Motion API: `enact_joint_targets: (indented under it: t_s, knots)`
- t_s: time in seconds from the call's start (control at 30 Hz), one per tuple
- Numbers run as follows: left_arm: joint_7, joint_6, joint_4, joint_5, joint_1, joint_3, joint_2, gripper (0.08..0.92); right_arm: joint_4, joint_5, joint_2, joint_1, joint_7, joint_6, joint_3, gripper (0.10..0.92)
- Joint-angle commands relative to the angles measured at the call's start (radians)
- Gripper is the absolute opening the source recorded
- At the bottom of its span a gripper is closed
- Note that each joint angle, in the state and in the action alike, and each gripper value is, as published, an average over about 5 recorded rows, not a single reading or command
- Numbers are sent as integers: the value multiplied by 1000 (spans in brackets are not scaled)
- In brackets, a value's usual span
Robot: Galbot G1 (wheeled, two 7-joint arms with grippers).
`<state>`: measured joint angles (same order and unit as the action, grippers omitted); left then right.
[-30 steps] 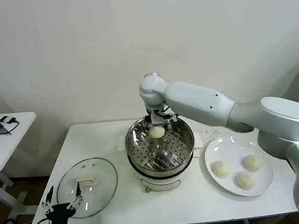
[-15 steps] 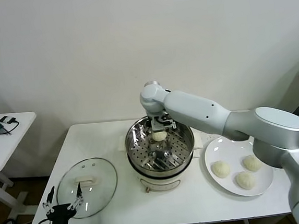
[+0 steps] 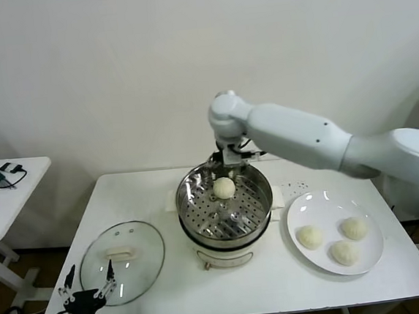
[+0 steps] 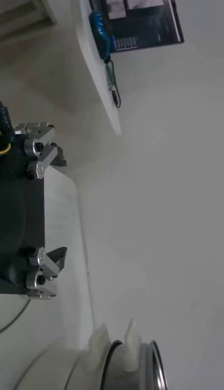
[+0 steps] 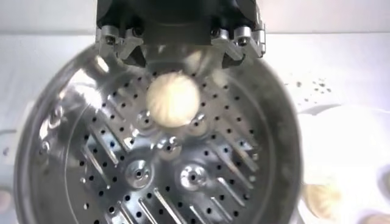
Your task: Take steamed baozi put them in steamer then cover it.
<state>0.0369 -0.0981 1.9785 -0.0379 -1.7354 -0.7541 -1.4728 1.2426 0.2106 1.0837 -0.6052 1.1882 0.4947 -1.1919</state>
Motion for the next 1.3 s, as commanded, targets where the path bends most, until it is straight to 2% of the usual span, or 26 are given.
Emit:
enact_joint_targets:
  t_s: [0.03,0.23,0.33,0.57,0.77,0.97,1.3]
  knots:
    - [-1,0,12,3,-10,3,0,823,73,-464,-218,-266,-174,-247,-335,823]
    - [-2,-2,11,6,-15,19,0,823,227,-641,-435,-228,-265,-734,-363,823]
    - [-3,0,15,13,-12,27,-2,823,289,-694,-518,-170,-217,-840,-342,823]
    - [-7,8,32,23,-13,24,-5,823,243,-619,-596,31,-134,-852,-275,823]
    - [-2,7,25,23,-25,17,-4,823,184,-555,-621,328,-123,-872,-48,823]
    - [-2,11,18,37,-15,21,-11,823,121,-436,-572,551,-138,-860,140,823]
    - [0,10,11,51,-17,19,-16,823,50,-419,-470,621,-181,-849,202,823]
